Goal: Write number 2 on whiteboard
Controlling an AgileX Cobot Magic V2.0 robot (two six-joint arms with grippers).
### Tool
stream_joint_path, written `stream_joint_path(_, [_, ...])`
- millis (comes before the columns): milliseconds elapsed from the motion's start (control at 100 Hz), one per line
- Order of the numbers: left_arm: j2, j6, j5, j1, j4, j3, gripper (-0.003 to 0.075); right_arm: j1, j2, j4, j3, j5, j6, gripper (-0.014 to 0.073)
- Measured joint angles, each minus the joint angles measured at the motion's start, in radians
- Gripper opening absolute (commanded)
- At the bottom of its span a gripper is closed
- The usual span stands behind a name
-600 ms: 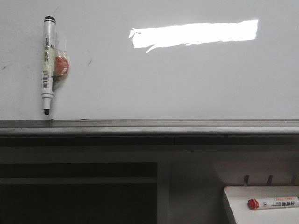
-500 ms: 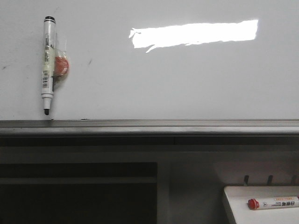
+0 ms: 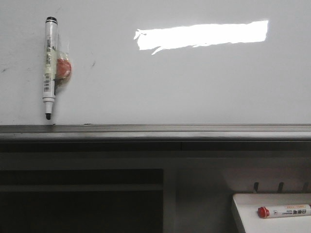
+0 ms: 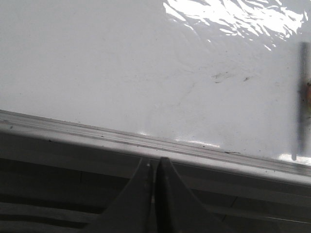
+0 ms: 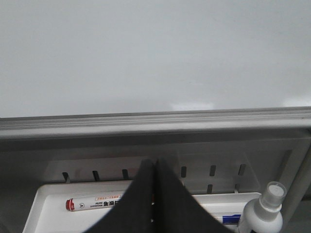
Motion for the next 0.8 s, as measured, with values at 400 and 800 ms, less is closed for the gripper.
stream_joint_path(400, [0.000, 0.002, 0.000, 0.000, 0.099, 0.000, -0.0020, 0.000, 0.000, 0.000, 0.000, -0.007, 0.000, -0.0071])
stream_joint_path(800, [0.000, 0.006, -0.234, 0.000, -0.458, 0.000, -0.0020, 0.000, 0.000, 0.214, 0.000, -0.410, 0.000, -0.0071])
